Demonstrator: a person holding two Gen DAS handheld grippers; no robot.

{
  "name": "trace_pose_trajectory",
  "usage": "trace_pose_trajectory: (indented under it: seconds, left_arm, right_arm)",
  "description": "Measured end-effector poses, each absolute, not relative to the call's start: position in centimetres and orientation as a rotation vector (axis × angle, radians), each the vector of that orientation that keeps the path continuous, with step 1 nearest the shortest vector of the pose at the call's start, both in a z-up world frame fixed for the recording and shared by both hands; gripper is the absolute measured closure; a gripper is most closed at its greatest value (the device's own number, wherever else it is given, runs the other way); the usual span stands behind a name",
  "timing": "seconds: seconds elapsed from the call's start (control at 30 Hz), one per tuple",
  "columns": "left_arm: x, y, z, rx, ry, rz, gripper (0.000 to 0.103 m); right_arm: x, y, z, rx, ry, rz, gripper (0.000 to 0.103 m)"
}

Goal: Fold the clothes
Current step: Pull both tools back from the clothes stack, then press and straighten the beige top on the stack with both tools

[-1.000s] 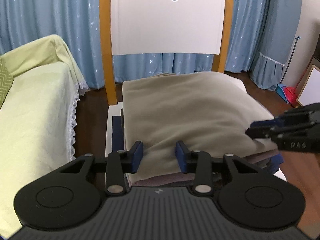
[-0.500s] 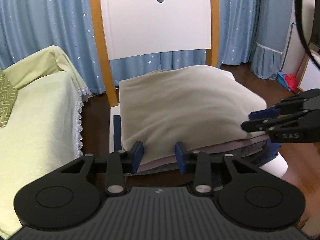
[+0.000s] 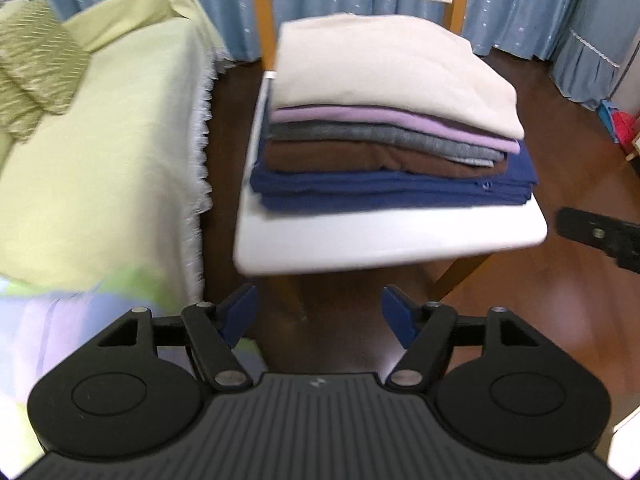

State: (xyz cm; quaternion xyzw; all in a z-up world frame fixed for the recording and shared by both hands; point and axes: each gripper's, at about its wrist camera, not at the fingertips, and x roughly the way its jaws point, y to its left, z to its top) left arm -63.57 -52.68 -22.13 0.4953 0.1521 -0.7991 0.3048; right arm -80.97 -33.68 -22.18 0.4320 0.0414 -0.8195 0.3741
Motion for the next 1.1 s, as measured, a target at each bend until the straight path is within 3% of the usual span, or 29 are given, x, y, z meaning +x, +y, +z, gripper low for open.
trace_pose_trajectory:
  seconds: [0.13,0.37,0.47,0.7,0.97,1.0,1.1]
  left_arm:
    - [-59.1,-50.2,-16.7,1.239,0.432,-2.124,0.024]
    - [-53.4,-48.0,-6.0,1.129,0.483,-2.094,0.021]
    - [-52.7,-46.9,-3.0,1.105,0.424,-2.083,0.02]
    - [-52.8,-45.6,1.9,1.046,0.357,-2.113,0.015]
    - [-58.5,-47.6,-0.1,1.084,0.372,-2.11,0.015]
    - [-59.4,-48.1,-0.8,1.091,0.383,-2.113,0.015]
    - [-63.1,-50.8,-4.6,1.082,0.44,-2.208,0.015]
  right_arm:
    - [-75.9,-30.1,-17.1,1.048,0.018,-2.14,0.038]
    - [-69.6,-25.3,-6.2,0.794,-0.01,-2.209,0.004]
    - [-68.1,-23.8,-2.8,0.722,-0.005,-2.222,0.002]
    - [-67.4,-22.4,0.9,0.661,-0.007,-2.221,0.002]
    - [-71.9,-24.2,-0.2,0.693,0.011,-2.225,0.002]
    - [-72.7,-24.5,-0.8,0.7,0.02,-2.223,0.004]
    - [-75.8,-25.8,-3.5,0.707,0.093,-2.183,0.036]
